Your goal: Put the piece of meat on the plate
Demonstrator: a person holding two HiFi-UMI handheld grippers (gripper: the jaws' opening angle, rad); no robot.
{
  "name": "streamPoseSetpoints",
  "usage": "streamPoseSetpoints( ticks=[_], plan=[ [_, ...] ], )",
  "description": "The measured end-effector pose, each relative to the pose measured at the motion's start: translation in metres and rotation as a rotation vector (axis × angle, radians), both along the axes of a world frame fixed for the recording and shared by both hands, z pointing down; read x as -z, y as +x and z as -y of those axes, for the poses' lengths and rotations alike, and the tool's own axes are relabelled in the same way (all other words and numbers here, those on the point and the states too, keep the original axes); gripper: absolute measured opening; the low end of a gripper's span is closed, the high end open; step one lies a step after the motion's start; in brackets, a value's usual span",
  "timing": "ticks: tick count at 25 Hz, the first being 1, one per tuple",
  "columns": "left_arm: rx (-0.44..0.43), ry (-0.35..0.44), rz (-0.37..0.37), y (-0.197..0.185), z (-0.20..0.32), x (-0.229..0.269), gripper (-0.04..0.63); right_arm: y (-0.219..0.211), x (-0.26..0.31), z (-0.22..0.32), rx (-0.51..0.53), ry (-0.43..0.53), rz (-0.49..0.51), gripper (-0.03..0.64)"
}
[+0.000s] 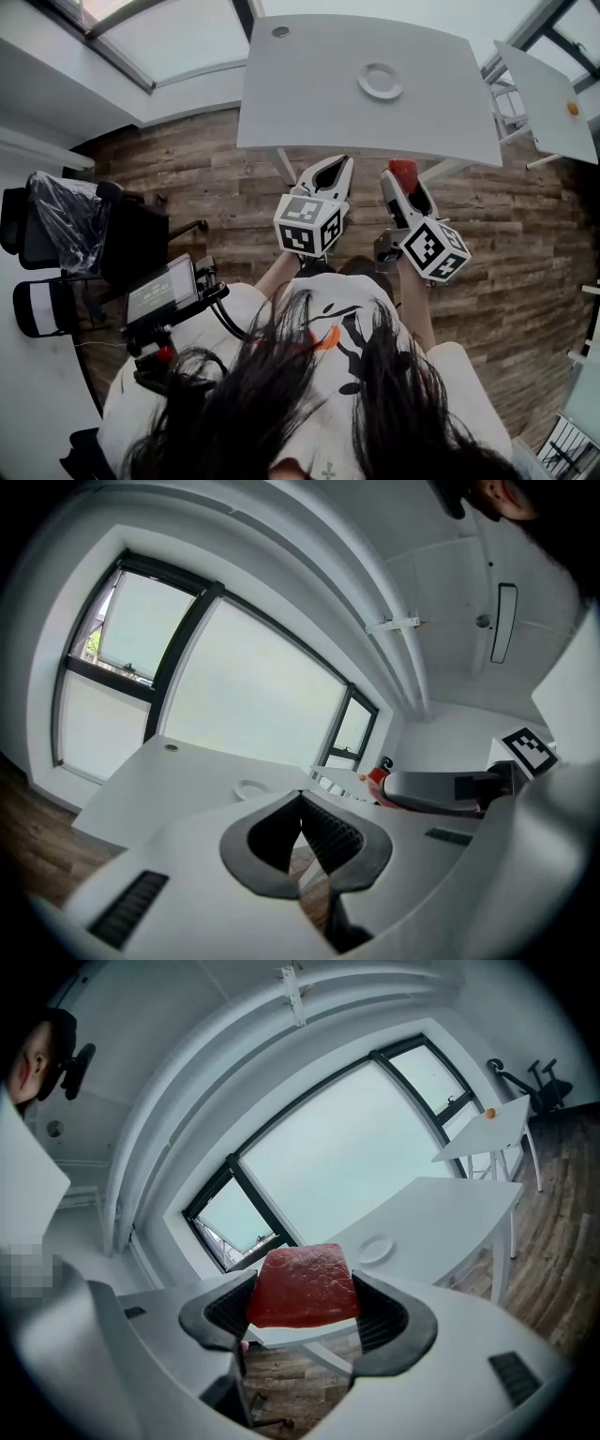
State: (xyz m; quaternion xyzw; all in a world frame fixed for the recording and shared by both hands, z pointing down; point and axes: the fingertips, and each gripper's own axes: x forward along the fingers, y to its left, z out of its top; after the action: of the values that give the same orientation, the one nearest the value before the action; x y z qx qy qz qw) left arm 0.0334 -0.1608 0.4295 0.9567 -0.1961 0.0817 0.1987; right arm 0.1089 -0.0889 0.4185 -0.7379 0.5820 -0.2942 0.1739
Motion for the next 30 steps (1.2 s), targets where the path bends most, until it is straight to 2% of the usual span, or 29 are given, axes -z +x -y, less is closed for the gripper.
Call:
streamPoseSetpoints(
  ticks=[6,10,15,18,25,30],
  plan=[
    [-0.024,-0.012,0.036,0.024,0.009,-0.011,0.006,0.023,-0.011,0.019,0.001,-0.017,0.030,0.314],
    [-0.004,-0.004,0.055,0.040,0.027,-0.016,0.006,0.045,-0.020,0.040,0.020,-0.017,0.042,0.313],
    [0.066,-0.015,0.083,0.108,0.081,-0.038,0.006,0.118,-0.042,0.094,0.078,-0.027,0.060,0.313],
    [0.095,-0.012,0.082,0.137,0.101,-0.030,0.005,0.149,-0.033,0.115,0.111,-0.031,0.051,0.314],
    [0.143,0.000,0.046,0.139,0.126,-0.019,0.006,0.153,-0.020,0.144,0.189,-0.033,0.009,0.313],
    [0.165,-0.002,0.066,0.147,0.138,-0.020,0.006,0.166,-0.024,0.169,0.238,-0.054,-0.004,0.313]
  ],
)
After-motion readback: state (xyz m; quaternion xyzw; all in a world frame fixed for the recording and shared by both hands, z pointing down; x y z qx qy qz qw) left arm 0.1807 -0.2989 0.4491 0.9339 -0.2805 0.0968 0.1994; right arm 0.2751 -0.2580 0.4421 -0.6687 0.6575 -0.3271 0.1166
